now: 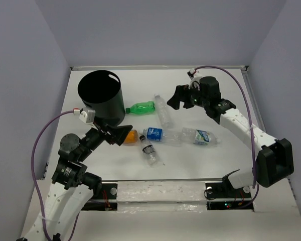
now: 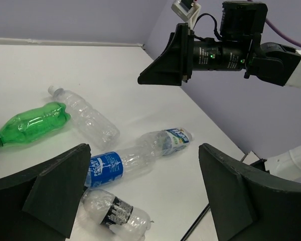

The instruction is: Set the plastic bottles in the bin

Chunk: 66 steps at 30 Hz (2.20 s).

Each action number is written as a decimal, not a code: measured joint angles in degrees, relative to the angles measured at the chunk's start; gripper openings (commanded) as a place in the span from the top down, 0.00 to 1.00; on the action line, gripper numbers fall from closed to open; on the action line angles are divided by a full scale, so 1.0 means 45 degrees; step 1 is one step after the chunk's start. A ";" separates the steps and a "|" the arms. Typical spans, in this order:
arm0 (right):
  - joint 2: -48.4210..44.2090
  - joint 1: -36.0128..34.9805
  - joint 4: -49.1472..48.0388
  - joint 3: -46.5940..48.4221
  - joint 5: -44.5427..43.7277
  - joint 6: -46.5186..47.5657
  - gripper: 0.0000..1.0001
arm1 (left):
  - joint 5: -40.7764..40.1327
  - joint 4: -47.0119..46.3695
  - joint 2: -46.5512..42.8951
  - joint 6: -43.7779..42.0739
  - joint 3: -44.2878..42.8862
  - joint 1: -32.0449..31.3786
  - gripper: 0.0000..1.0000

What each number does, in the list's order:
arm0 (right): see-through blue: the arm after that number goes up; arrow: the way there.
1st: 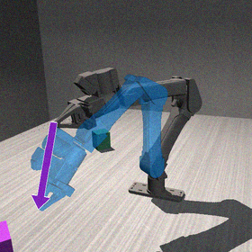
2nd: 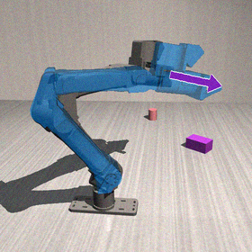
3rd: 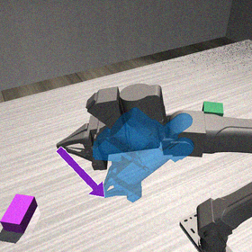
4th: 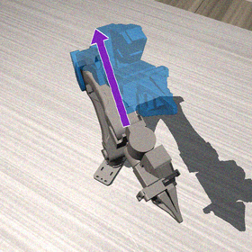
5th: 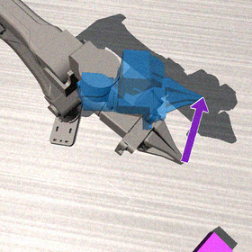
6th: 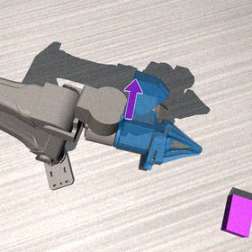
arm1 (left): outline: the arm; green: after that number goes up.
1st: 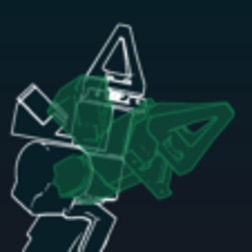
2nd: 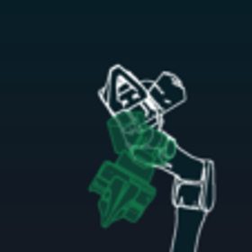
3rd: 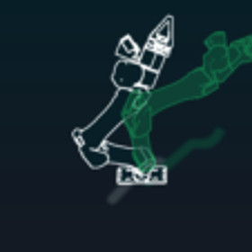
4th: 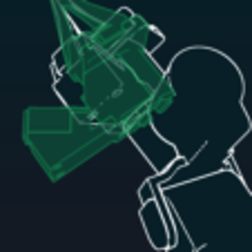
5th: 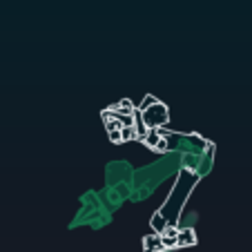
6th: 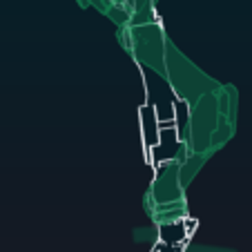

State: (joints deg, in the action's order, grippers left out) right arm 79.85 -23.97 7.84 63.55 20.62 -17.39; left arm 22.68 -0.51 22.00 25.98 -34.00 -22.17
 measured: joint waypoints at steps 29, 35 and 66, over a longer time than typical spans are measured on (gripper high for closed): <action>0.8476 -0.0826 0.3327 0.6698 -0.1617 0.2579 0.09 | -0.2919 0.4303 0.1433 0.1690 -0.0146 0.0000 0.01; 0.9379 -0.1122 0.3458 0.7019 -0.1593 0.2574 0.14 | -0.3483 0.5246 0.1443 0.1360 -0.0850 0.0000 0.01; 0.5391 -0.4546 0.2040 1.1725 -0.3949 0.2759 0.68 | -0.5901 0.3798 -0.1015 -0.0083 -0.2589 -0.0034 0.02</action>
State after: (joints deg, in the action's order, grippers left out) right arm 104.12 -44.42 17.02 116.31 2.85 -4.97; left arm -3.88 16.58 17.43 25.61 -45.65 -22.33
